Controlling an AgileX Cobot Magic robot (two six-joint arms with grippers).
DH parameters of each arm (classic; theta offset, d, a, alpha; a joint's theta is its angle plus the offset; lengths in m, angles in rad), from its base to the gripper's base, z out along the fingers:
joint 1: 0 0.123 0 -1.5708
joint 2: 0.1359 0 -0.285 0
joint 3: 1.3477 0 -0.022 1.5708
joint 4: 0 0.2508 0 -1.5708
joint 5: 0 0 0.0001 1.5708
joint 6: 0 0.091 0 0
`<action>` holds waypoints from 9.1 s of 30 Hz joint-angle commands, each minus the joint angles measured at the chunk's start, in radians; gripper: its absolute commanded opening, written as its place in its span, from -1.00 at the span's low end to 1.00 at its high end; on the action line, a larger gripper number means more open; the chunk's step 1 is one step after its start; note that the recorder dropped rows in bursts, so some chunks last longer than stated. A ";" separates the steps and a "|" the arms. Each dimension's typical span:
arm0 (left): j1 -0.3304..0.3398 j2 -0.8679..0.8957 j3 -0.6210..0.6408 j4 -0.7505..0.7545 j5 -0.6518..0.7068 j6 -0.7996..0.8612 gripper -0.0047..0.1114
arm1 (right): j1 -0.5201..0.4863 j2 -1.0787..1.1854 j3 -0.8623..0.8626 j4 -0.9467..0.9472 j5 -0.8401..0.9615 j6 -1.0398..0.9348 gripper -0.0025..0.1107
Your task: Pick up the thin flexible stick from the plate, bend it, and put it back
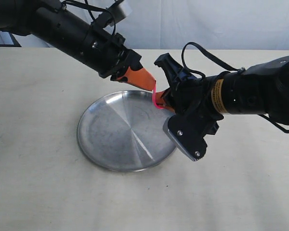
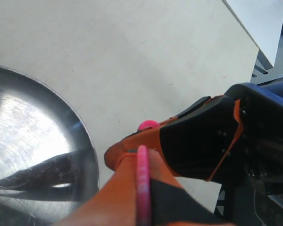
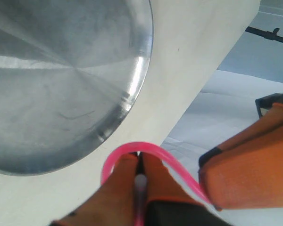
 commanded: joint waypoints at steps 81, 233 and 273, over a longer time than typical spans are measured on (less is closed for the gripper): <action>0.000 -0.006 -0.024 -0.363 -0.262 -0.151 -0.92 | 0.031 0.007 0.017 0.558 -0.207 0.197 -0.97; 0.420 -0.993 0.729 0.331 -0.394 -0.161 -0.92 | 0.143 -0.475 0.169 1.016 0.477 1.155 -0.96; 0.420 -0.993 0.729 0.331 -0.389 -0.161 -0.92 | -0.377 -1.395 0.713 1.472 0.424 0.532 -0.96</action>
